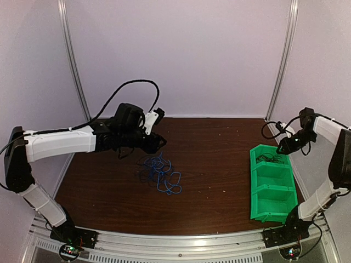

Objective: Untangle the cables

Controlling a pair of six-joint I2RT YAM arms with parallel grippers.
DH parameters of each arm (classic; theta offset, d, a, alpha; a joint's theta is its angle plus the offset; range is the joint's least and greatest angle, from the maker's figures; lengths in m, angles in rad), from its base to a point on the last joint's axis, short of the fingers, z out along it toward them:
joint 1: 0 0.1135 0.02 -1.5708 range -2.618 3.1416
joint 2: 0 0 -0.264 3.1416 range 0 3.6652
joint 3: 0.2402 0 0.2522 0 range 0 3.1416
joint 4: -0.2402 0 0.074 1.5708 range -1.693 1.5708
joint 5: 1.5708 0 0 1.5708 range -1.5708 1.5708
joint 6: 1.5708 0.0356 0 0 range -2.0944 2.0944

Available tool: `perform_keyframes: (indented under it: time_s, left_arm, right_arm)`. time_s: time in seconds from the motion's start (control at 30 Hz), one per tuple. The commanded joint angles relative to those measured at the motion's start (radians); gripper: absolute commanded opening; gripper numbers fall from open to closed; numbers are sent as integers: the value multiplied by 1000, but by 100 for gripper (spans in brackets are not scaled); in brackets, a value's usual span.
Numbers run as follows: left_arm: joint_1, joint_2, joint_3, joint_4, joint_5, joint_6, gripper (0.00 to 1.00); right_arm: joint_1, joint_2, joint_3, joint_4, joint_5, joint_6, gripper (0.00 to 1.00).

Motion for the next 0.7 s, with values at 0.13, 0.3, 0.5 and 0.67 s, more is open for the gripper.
perform_keyframes:
  time_s: [0.13,0.3,0.5,0.67]
  left_arm:
    - [33,18,10,22,-2,-36,55]
    - [33,42,40,-28,11,-73,55]
    - [33,1,-78,31,96,-192,54]
    - [33,-4,-190,110,113,-258,51]
  right_arm:
    - [68,-149,84,-69,-113,16,40]
    - [233,-169,31,7,-130,38,39]
    - [537,-98,57,154,-160,180,34]
    - [737,116,143,210,-228,237,32]
